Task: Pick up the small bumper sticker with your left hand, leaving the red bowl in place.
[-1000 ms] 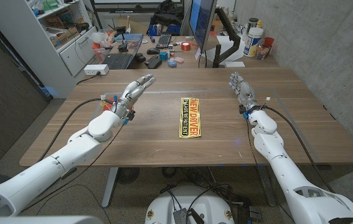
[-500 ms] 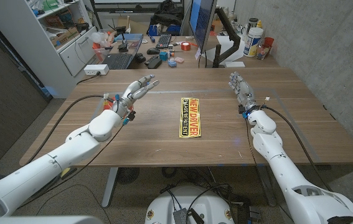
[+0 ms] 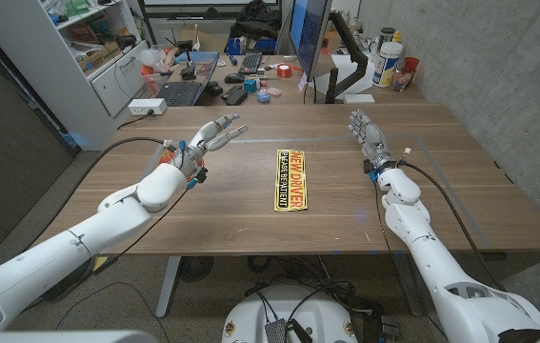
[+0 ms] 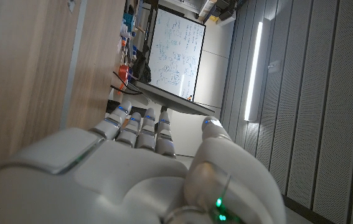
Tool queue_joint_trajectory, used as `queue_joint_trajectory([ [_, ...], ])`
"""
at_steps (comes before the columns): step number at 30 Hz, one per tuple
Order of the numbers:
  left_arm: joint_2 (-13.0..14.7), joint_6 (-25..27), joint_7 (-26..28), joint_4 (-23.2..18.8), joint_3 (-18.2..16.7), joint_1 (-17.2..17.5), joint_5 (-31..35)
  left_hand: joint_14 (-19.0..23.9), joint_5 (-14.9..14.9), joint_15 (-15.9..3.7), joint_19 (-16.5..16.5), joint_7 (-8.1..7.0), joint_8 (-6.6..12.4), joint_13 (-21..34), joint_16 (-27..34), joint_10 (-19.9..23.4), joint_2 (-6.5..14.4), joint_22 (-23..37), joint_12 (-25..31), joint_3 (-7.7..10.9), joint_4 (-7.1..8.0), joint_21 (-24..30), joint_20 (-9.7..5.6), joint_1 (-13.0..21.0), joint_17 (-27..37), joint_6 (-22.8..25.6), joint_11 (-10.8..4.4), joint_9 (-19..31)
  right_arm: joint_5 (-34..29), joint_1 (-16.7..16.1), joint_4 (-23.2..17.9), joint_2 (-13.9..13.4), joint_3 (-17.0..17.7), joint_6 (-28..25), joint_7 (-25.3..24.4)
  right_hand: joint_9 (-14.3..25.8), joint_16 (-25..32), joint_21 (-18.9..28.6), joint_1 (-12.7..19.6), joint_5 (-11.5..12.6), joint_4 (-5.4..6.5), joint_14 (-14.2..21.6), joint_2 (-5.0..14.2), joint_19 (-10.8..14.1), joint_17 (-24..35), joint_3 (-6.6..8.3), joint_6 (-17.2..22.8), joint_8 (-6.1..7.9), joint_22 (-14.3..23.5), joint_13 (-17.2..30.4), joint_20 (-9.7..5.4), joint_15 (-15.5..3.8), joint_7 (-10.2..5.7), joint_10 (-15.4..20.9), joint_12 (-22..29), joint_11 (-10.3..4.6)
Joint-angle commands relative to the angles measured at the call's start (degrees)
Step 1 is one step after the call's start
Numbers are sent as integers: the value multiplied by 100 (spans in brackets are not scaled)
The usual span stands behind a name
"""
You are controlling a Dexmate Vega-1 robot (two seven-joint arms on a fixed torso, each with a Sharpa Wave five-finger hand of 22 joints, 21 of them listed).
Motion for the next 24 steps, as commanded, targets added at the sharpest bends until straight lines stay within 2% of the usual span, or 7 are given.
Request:
queue_joint_trajectory([
  [1, 177, 521, -15, -302, 65, -127, 446, 16, 45, -53, -18, -9, 25, 18, 11, 83, 6, 6, 56, 2, -48, -24, -17, 108, 15, 74, -17, 18, -16, 34, 42, 51, 0, 35, -42, 34, 53, -26, -5, 35, -12, 58, 33, 47, 8, -22, 56, 21, 34, 10, 12, 22, -24, 69, -8, 8],
  [8, 326, 862, -178, -505, 137, -264, 689, 67, 50, -65, 20, -14, 31, 18, 26, 127, -31, 3, 69, 0, -103, -23, -13, 179, 11, 100, -39, 19, -33, 45, 52, 54, -6, 26, -47, 34, 52, -34, -10, 36, -13, 60, 36, 43, 8, -28, 57, 18, 34, 10, 21, 31, -30, 77, -11, 5],
  [20, 471, 1220, -454, -701, 242, -434, 885, 72, 68, -75, 29, -34, 37, 18, 17, 132, -64, 2, 62, 21, -218, -43, 92, 348, 6, 132, -80, 21, -28, -36, -63, 46, 13, -6, -113, 34, 51, -44, -20, 37, -12, 64, 35, 39, 9, -37, 59, 15, 35, 11, 35, 28, -42, 85, -14, 8],
  [24, 533, 1333, -522, -781, 281, -482, 1003, 55, 76, -75, 24, -45, 15, 19, 8, 99, -83, 2, 46, 28, -271, -55, 102, 424, 5, 82, -50, 22, -26, -54, -91, 37, 7, -20, -118, 34, 51, -50, -23, 37, -13, 67, 36, 34, 9, -40, 63, 16, 35, 11, 38, 30, -42, 82, -19, 6],
])
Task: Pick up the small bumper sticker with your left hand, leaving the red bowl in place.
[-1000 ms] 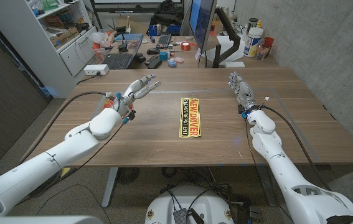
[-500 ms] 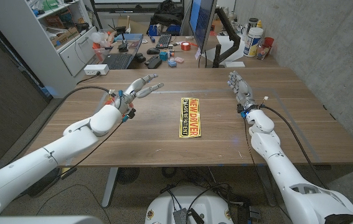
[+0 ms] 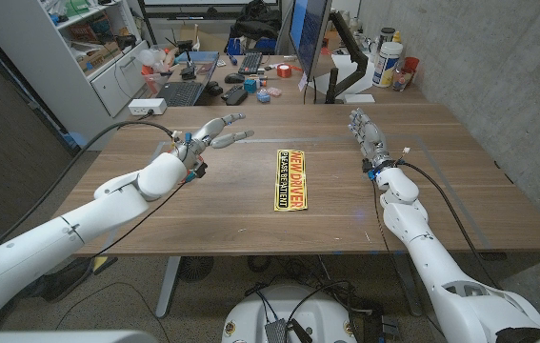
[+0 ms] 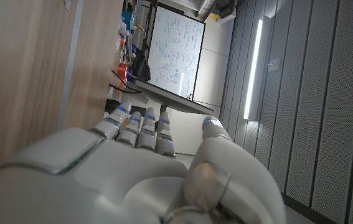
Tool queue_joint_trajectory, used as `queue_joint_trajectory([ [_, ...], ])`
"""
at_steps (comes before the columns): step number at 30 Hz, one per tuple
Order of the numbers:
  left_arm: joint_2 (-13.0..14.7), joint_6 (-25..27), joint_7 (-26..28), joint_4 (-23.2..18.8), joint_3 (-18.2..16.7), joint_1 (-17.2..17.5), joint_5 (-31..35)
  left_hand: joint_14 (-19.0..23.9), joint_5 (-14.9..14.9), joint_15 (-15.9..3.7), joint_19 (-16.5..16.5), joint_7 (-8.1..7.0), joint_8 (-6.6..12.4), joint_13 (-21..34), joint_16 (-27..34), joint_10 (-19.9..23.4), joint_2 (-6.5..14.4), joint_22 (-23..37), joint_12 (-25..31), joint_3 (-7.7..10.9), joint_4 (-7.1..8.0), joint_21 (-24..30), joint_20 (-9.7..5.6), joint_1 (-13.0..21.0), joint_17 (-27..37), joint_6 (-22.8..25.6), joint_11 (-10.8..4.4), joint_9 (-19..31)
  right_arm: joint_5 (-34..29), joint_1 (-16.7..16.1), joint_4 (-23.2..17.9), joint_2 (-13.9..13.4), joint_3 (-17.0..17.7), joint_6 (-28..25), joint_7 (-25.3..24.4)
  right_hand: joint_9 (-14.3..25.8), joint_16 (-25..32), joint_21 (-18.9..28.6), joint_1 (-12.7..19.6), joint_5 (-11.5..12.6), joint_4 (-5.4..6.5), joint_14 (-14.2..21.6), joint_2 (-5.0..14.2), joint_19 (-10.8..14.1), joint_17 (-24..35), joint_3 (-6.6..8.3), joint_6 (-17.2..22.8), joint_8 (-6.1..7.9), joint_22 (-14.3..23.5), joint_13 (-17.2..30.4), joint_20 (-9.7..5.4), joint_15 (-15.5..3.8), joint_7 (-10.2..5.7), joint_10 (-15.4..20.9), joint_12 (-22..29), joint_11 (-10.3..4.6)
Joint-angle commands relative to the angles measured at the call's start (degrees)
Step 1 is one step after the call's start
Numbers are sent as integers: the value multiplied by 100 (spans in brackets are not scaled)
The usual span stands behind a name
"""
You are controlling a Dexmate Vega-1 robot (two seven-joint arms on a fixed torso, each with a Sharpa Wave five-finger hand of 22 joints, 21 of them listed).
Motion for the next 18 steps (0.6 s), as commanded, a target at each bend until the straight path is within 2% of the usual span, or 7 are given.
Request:
queue_joint_trajectory([
  [1, 189, 475, -270, -265, 114, -172, 358, -19, 34, 1, -34, -7, 1, 19, 6, -31, -35, 18, -4, 7, -89, -14, 49, 136, 4, -64, 12, 23, 9, -66, -95, -8, 6, -49, -38, 32, 52, -5, -23, 37, 11, 39, 36, 35, 8, -16, 31, 15, 35, 11, 38, 1, -10, 51, -19, -25],
  [5, 247, 550, -344, -331, 133, -208, 431, -64, 54, 6, -49, 72, -79, 22, -11, -94, -82, 18, -31, 23, -217, -40, 32, 322, 2, -304, -21, 29, 14, -78, -107, -5, 1, -57, -49, 32, 51, -7, -23, 38, 10, 39, 37, 35, 8, -18, 29, 13, 35, 11, 38, 2, -9, 52, -21, -27],
  [18, 420, 898, -844, -575, 301, -472, 783, -289, 101, 27, -120, 89, -145, 30, -58, -397, -112, 18, -110, 90, -470, -92, 126, 743, 3, -745, -24, 48, 17, -75, -98, 13, -17, -58, -77, 32, 46, -16, -26, 39, 6, 36, 37, 34, 7, -24, 32, 11, 36, 12, 44, 3, -19, 57, -26, -25],
])
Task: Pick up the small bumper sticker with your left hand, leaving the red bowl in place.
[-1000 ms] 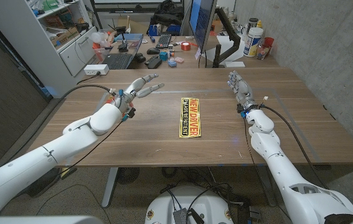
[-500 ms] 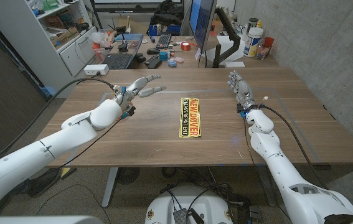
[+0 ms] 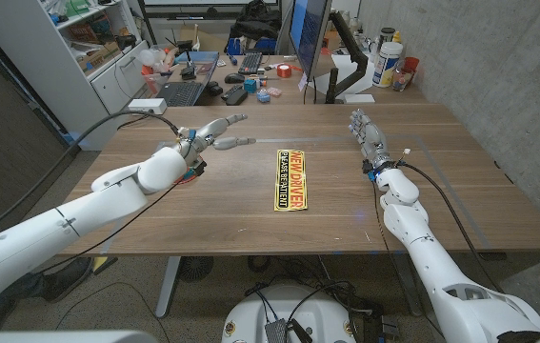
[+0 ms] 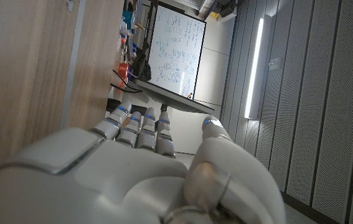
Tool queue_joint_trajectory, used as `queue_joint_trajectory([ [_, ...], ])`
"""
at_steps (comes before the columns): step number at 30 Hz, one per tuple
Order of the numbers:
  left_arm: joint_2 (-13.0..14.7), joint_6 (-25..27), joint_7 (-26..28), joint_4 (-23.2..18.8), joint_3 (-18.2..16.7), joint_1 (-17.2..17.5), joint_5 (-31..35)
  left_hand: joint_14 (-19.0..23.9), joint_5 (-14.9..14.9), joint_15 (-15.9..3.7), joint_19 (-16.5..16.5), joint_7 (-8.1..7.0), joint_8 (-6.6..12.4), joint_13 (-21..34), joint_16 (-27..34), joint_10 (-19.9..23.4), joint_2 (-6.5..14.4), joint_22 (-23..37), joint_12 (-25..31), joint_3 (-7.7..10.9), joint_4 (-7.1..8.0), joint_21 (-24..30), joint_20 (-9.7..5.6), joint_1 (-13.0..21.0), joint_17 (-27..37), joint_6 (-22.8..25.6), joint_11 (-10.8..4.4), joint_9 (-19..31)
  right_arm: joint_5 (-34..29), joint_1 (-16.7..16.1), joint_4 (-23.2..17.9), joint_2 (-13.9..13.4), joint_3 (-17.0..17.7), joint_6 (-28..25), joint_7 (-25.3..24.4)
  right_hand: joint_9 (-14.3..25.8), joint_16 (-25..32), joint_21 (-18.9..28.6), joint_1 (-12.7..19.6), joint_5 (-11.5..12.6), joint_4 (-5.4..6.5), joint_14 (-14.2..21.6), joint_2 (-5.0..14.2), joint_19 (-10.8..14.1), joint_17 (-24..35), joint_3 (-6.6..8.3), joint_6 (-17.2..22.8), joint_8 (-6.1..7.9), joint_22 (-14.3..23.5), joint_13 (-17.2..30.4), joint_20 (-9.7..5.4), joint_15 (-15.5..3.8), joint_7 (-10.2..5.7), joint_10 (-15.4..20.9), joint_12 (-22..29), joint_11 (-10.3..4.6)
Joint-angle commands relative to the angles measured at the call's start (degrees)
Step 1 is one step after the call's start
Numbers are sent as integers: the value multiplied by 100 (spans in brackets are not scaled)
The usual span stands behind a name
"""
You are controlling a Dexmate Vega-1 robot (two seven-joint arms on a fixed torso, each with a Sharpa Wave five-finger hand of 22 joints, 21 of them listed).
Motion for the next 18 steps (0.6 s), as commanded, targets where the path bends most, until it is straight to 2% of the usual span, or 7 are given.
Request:
queue_joint_trajectory([
  [1, 153, 362, -417, -237, 150, -231, 351, -117, 65, -26, -47, -30, -31, 31, -22, -138, -12, 18, -16, 20, -111, -29, 56, 196, 3, -248, -18, 23, 12, 0, -1, 18, -12, -7, -35, 7, 46, -17, 21, 39, 5, 37, -10, 33, 8, -25, 32, 10, 6, 12, 43, 2, -18, 27, -27, 6],
  [8, 147, 534, -617, -276, 284, -397, 643, -214, 69, -44, -71, -86, -43, 33, -31, -276, -44, 19, -33, 16, -172, -39, 84, 304, 2, -481, -42, 32, 16, 17, -6, 24, -11, 17, -36, 7, 45, -21, 17, 39, 3, 38, -18, 34, 7, -31, 35, 10, 6, 12, 46, 1, -16, 27, -30, 10],
  [18, 117, 806, -1083, -365, 517, -727, 1137, -296, 71, -15, -121, -91, 7, 36, -36, -343, -80, 20, -25, -3, -202, -55, 132, 360, 1, -495, -52, 38, 26, 36, 2, 34, -21, 39, -33, 7, 41, -27, 14, 40, -2, 37, -25, 34, 6, -39, 39, 9, 6, 13, 47, -4, -17, 27, -36, 9],
])
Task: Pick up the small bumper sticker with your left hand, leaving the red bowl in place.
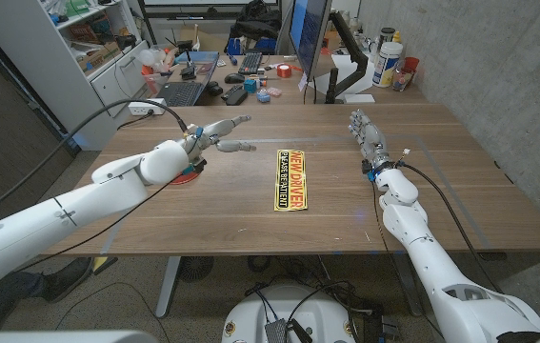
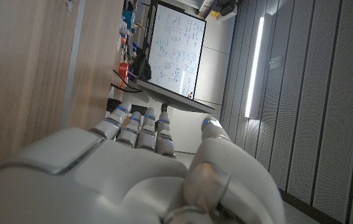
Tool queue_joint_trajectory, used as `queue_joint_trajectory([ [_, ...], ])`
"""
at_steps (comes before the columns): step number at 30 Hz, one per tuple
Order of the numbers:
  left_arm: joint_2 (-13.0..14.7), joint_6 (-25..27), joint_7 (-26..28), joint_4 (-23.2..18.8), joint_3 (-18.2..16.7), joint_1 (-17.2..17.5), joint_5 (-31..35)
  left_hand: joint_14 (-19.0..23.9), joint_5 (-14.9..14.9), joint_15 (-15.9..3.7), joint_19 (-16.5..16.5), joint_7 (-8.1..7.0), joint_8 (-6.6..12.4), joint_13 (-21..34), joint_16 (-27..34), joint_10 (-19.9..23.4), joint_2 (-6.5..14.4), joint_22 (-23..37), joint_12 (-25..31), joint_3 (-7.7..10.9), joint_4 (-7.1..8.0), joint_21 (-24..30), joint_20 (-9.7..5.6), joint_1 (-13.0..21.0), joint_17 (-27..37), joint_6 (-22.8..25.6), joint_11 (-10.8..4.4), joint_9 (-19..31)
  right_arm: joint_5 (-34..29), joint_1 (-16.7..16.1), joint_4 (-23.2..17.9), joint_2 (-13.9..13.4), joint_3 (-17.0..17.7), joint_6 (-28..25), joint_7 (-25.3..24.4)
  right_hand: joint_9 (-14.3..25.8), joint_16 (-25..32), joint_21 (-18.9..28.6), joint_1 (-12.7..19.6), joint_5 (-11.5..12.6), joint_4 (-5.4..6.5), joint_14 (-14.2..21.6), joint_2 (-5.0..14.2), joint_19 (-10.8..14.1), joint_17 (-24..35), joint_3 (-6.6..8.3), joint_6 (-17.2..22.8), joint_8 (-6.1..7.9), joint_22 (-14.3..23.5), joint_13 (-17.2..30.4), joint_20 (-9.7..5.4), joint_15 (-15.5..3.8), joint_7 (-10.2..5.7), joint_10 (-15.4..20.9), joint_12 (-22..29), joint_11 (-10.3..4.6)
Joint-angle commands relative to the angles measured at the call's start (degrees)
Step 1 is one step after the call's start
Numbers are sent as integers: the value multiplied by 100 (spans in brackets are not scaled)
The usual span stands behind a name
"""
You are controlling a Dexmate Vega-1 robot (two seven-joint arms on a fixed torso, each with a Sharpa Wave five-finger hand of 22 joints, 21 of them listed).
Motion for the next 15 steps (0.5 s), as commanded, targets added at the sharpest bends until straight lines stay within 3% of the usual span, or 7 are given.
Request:
queue_joint_trajectory([
  [1, -22, 345, -525, -119, 258, -364, 566, -65, 22, 1, -20, 5, 39, 6, 2, -48, -12, 20, -16, 13, -35, -14, 34, 93, 1, -8, -5, 12, 15, 32, 12, 18, -14, 46, 2, 8, 40, -27, 13, 42, -3, 34, -24, 2, 21, -40, 41, 10, 7, 13, 16, -5, -13, 27, -36, 8],
  [7, -137, 442, -572, -94, 335, -466, 765, 47, 22, -46, 13, -38, 144, 9, 67, 84, -54, 25, 62, -40, -18, 7, 65, 75, 6, 210, -63, 16, 28, 34, 12, 31, -11, 82, 2, 8, 39, -32, 12, 44, -7, 38, -27, 4, 20, -45, 43, 8, 7, 13, 17, -4, -10, 32, -39, 4],
  [15, -279, 454, -837, 12, 583, -746, 1225, 100, 12, -58, 128, -82, 135, 10, 86, 133, -75, 35, 87, -102, 31, 54, 190, 1, 13, 193, -88, 13, 48, 45, 17, 59, -2, 147, -27, 8, 37, -37, 13, 46, -14, 40, -31, 4, 18, -49, 43, 6, 8, 13, 19, -2, -17, 34, -43, 6],
])
